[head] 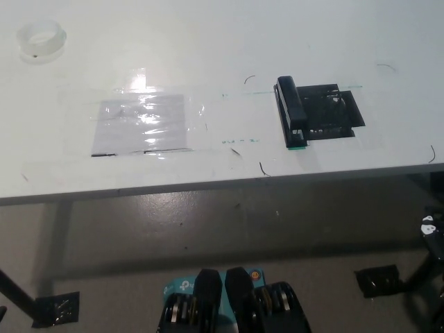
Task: A stapler is kept infront of the robot on the black mark on the desk and the robot uses its right hand to lift the top of the stapler to open it
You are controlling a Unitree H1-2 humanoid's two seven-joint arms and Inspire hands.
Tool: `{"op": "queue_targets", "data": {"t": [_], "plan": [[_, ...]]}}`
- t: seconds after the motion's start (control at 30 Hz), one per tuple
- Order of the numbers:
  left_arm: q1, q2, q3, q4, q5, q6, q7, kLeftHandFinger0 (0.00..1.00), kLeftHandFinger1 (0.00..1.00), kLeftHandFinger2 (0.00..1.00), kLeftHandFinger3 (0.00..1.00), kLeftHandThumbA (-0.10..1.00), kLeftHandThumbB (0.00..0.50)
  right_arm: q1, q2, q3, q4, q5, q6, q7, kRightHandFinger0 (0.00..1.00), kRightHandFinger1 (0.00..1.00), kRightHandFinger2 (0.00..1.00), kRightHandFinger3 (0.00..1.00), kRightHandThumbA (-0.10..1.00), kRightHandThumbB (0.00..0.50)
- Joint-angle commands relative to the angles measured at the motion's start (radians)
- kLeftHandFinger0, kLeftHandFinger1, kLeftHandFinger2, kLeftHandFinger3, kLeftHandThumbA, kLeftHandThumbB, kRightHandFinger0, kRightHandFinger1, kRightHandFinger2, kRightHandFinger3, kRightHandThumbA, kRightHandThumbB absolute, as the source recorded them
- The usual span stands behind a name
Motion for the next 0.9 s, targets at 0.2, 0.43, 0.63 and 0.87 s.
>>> {"op": "queue_targets", "data": {"t": [0.2, 0.43, 0.63, 0.87], "plan": [[-0.005, 0.032, 0.009, -0.032, -0.009, -0.003, 0.006, 0.48, 0.54, 0.66, 0.85, 1.0, 0.206, -0.029, -0.004, -0.018, -0.012, -0.017, -0.012, 0.019, 0.41, 0.4, 0.49, 0.66, 0.42, 0.007], [-0.008, 0.03, 0.005, -0.026, -0.009, -0.014, 0.0, 0.48, 0.55, 0.67, 0.86, 1.0, 0.194, -0.025, -0.006, -0.023, -0.018, -0.018, -0.002, 0.021, 0.4, 0.4, 0.49, 0.65, 0.48, 0.033], [-0.01, 0.032, 0.003, -0.019, -0.006, -0.018, -0.002, 0.49, 0.56, 0.7, 0.88, 1.0, 0.193, -0.027, -0.002, -0.029, -0.021, -0.016, 0.007, 0.021, 0.41, 0.41, 0.5, 0.65, 0.46, 0.02], [-0.008, 0.03, 0.005, -0.031, -0.006, -0.006, 0.005, 0.48, 0.55, 0.67, 0.85, 1.0, 0.203, -0.024, -0.003, -0.028, -0.017, -0.02, -0.005, 0.024, 0.41, 0.41, 0.5, 0.66, 0.43, 0.009]]}}
